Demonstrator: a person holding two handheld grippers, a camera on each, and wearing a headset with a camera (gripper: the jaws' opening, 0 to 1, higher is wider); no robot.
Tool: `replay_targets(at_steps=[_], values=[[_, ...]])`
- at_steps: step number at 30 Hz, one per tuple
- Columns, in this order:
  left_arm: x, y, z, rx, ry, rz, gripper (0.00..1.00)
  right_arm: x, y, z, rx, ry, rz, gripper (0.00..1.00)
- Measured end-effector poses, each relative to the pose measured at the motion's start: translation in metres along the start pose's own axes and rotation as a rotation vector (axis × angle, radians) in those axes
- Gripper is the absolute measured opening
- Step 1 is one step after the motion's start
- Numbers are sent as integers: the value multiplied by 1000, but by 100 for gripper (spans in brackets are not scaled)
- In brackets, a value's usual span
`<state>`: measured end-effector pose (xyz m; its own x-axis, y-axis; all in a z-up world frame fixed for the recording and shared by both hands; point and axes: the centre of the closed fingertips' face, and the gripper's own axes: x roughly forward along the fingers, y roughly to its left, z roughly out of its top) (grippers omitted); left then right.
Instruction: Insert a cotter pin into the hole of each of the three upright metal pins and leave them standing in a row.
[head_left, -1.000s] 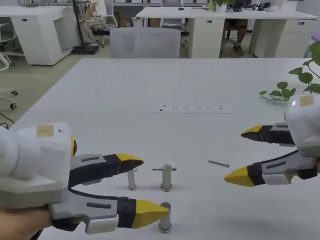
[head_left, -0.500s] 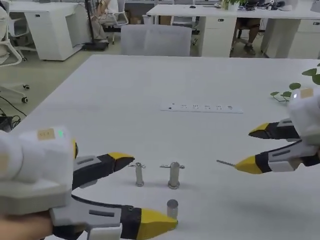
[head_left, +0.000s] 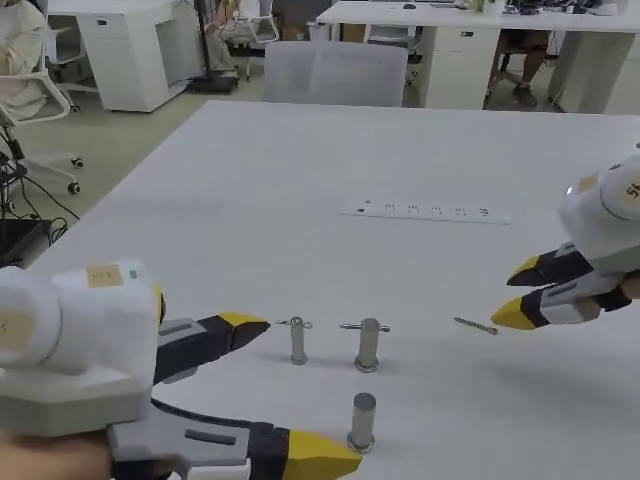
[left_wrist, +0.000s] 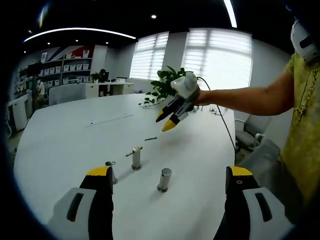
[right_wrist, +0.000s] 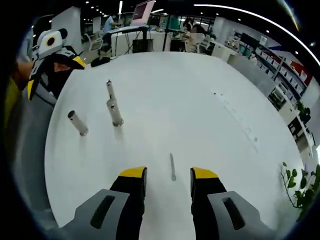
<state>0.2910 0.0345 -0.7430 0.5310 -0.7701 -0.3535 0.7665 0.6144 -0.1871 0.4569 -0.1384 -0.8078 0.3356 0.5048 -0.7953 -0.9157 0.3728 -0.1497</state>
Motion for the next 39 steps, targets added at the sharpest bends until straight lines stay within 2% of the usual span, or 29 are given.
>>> replay_targets(at_steps=[1,6,10,16,19,24,35,39], values=[[-1,5,-5,21,25,29,94,2,1,-1,3,7,8,36],[-3,5,-12,24,48,42,95,13,1,-8,8,42,13,30],[-6,10,-17,12,55,64,94,22,1,-15,-13,99,18,26],[-9,14,-24,11,78,85,94,32,-3,-14,-19,129,25,22],[-9,14,-26,0,80,83,93,38,-4,-19,-33,174,33,18],[-9,15,-28,-5,83,83,92,44,-6,-25,-53,217,39,15],[-8,15,-31,-20,84,79,91,51,-4,-31,-75,257,60,13],[-8,13,-32,-22,87,73,91,52,-6,-30,-50,259,71,12]])
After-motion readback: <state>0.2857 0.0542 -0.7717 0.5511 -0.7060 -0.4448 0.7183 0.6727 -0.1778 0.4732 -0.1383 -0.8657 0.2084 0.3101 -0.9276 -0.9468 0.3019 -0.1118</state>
